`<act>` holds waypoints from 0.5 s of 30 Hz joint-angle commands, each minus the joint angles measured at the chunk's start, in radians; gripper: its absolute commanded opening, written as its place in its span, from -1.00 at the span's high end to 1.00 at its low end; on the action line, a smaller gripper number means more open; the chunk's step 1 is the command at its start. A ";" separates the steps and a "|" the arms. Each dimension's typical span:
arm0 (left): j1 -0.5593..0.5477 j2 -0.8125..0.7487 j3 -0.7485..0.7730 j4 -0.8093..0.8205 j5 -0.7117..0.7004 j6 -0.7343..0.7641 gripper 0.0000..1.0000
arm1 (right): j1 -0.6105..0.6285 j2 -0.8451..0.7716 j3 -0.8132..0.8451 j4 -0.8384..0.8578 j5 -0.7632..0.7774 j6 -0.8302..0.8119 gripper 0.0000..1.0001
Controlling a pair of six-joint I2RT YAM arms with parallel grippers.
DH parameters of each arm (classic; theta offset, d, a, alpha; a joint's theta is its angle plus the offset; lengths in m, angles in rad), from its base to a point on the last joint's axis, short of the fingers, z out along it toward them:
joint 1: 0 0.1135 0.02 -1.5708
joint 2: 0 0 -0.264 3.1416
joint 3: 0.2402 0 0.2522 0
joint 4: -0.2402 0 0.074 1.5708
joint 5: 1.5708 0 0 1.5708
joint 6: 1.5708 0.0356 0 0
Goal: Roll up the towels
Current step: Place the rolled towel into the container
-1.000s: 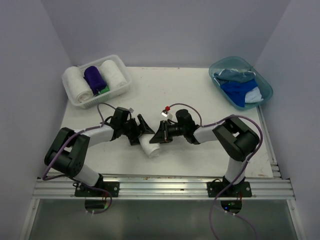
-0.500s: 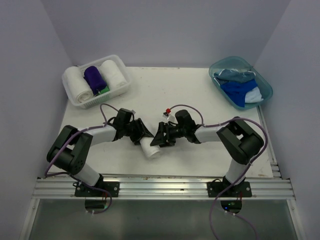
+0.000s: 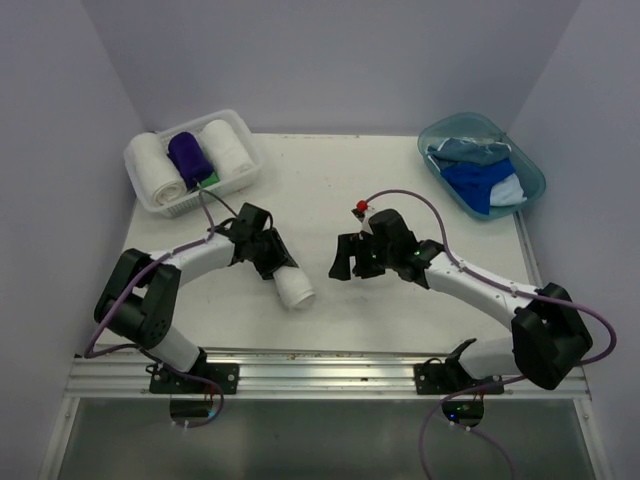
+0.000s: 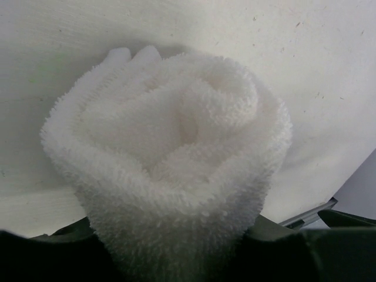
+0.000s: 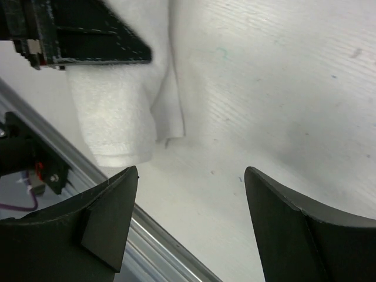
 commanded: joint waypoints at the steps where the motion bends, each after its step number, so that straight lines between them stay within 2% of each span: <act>1: -0.008 0.002 0.054 -0.092 -0.072 0.043 0.19 | 0.001 -0.044 0.035 -0.135 0.159 -0.056 -0.54; 6: 0.003 -0.048 0.098 -0.092 -0.070 0.037 0.38 | 0.001 -0.065 0.055 -0.173 0.234 -0.057 -0.53; 10: 0.053 -0.119 0.186 -0.139 -0.076 0.096 0.38 | 0.003 -0.071 0.064 -0.204 0.259 -0.066 -0.53; 15: 0.138 -0.070 0.477 -0.311 -0.053 0.282 0.39 | 0.001 -0.068 0.078 -0.221 0.285 -0.076 -0.53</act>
